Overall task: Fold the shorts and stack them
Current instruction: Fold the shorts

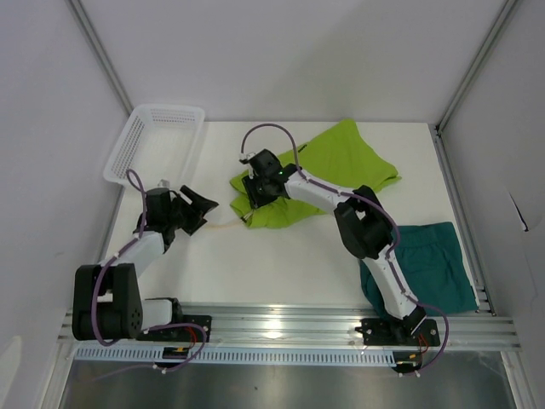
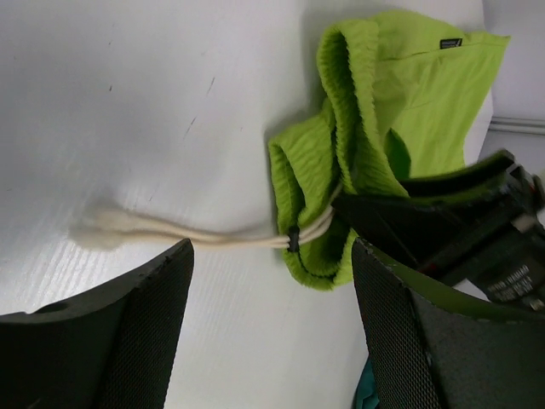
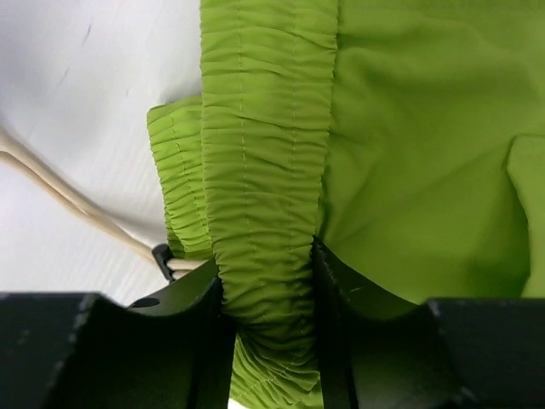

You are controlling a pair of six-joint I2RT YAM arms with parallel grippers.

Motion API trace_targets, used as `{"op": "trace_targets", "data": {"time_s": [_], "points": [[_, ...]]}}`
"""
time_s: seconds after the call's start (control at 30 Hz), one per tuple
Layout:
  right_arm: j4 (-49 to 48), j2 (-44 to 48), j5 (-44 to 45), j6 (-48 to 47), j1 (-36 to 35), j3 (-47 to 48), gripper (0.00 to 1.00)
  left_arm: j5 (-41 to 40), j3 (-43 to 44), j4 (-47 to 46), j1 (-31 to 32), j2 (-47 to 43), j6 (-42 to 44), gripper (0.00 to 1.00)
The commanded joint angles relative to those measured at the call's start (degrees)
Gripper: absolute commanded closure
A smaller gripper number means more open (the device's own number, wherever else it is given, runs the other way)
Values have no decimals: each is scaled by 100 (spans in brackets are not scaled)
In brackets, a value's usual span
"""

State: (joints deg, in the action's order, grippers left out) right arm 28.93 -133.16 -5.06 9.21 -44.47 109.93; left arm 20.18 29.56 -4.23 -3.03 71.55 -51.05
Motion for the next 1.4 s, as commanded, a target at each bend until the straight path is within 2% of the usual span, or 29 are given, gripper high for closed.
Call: {"op": "trace_targets", "data": {"time_s": [0.0,0.1,0.2,0.3,0.33,0.43,0.47,0.6,0.93,1.07,1.37], "points": [[-624,738,-75,37,-62,-734,63,196,-65,-447,-40,289,-133,23],[-1283,1151,75,45,-97,-1418,62,214,85,-482,91,614,-177,24],[-1653,1336,295,46,-141,-1702,59,205,304,-456,372,948,-248,26],[-1601,1319,506,28,-194,-1738,39,205,427,-526,566,1194,-379,30],[-1618,1311,715,19,-255,-1755,27,249,428,-587,575,1247,-475,31],[-1767,1389,1243,-112,-456,-1913,19,267,410,-781,610,1344,-616,40],[-1811,1407,1392,-208,-510,-1949,19,206,410,-781,671,1362,-626,43],[-2092,1486,2096,-429,-695,-2151,20,-32,629,-544,812,1493,-564,43],[-3075,1873,3107,-895,-941,-2793,34,-67,1025,-456,997,2029,-600,44],[-3314,1917,3152,-1193,-985,-2924,35,-59,1166,-368,1058,2266,-634,49],[-3569,1855,3002,-1299,-1011,-3082,36,-296,1605,-52,1173,2618,-731,49]]}}
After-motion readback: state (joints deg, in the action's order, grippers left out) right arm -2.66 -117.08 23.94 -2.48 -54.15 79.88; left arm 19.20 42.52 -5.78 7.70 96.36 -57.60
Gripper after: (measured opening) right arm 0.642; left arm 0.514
